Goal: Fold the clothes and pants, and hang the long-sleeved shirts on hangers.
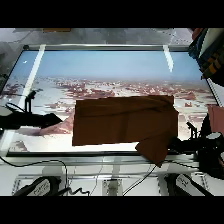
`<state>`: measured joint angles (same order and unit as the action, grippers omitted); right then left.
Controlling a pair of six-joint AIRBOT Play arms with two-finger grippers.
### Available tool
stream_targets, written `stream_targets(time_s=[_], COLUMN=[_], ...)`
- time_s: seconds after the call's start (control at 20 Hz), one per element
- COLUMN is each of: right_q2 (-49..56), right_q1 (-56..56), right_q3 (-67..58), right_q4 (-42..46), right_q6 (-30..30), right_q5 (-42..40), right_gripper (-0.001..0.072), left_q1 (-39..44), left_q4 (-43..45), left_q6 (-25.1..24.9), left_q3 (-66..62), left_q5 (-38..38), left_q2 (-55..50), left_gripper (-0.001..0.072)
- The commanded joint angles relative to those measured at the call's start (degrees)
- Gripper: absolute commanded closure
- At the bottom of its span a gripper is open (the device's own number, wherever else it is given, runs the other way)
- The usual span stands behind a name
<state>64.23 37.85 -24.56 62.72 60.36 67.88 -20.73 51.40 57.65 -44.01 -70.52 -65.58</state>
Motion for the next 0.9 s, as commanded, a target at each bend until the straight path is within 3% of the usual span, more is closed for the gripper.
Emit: stream_targets(time_s=[0.0,0.2,0.55,0.6,0.75,0.8,0.85], right_q2=[0.0,0.0,0.0,0.0,-1.3,-2.3,-3.7], right_q1=[0.0,0.0,0.0,0.0,-0.1,0.0,0.0], right_q3=[0.0,0.0,0.0,-0.3,-2.7,-3.7,-5.0], right_q4=[-0.1,-0.1,-1.7,-2.1,-4.7,-6.0,-7.4], right_q6=[-0.1,-0.1,-0.1,-0.5,-4.2,-4.4,-4.4], right_q5=[0.0,-0.2,0.2,0.3,2.2,2.6,3.4], right_gripper=[0.0698,0.0698,0.0697,0.0698,0.0698,0.0698,0.0699], left_q1=[0.1,4.0,11.3,11.6,11.8,11.8,11.8], left_q4=[0.0,0.1,0.9,0.9,0.8,0.8,0.8], left_q6=[-0.1,-3.1,-3.0,-3.0,-3.1,-3.1,-3.1], left_q3=[9.9,14.0,14.0,14.0,13.9,13.7,13.1], left_q5=[4.4,7.0,8.6,8.5,8.6,8.6,8.1], left_q2=[0.0,-0.2,-7.3,-8.4,-9.7,-9.7,-9.6], left_gripper=[0.0236,0.0236,0.0239,0.0286,0.0628,0.0697,0.0695])
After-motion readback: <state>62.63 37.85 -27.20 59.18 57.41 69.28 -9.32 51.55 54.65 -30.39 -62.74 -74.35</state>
